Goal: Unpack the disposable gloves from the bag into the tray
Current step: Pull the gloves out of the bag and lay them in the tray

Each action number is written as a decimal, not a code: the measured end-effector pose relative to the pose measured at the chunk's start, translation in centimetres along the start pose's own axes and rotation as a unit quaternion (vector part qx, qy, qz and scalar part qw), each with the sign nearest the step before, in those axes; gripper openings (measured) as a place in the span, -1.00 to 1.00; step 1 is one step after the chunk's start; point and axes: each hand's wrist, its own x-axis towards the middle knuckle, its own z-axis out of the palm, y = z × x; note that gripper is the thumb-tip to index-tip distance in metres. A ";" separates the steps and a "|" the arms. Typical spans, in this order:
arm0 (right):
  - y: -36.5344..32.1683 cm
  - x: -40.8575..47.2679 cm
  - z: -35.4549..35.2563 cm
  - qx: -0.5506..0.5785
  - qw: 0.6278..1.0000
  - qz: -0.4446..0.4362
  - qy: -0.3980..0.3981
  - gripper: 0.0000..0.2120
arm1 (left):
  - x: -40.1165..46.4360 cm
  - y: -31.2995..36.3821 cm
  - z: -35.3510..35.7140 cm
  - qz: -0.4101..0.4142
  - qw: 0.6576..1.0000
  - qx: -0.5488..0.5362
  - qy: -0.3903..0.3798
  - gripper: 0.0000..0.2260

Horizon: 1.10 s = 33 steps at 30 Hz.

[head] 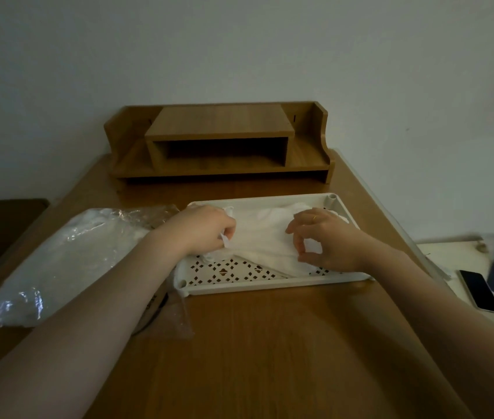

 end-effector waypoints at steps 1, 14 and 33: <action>-0.3 -0.1 0.1 0.003 1.000 0.008 -0.018 -0.83 | -0.1 0.1 0.0 -0.004 1.000 0.021 -0.018 -0.97; -3.3 4.1 5.0 -0.063 0.981 0.182 -0.036 -0.29 | 3.6 5.8 4.0 -0.052 0.992 -0.112 0.037 -0.54; -7.0 3.0 -0.6 0.018 0.966 0.112 0.232 -0.56 | -4.0 3.2 0.8 0.002 0.946 -0.045 0.320 -0.43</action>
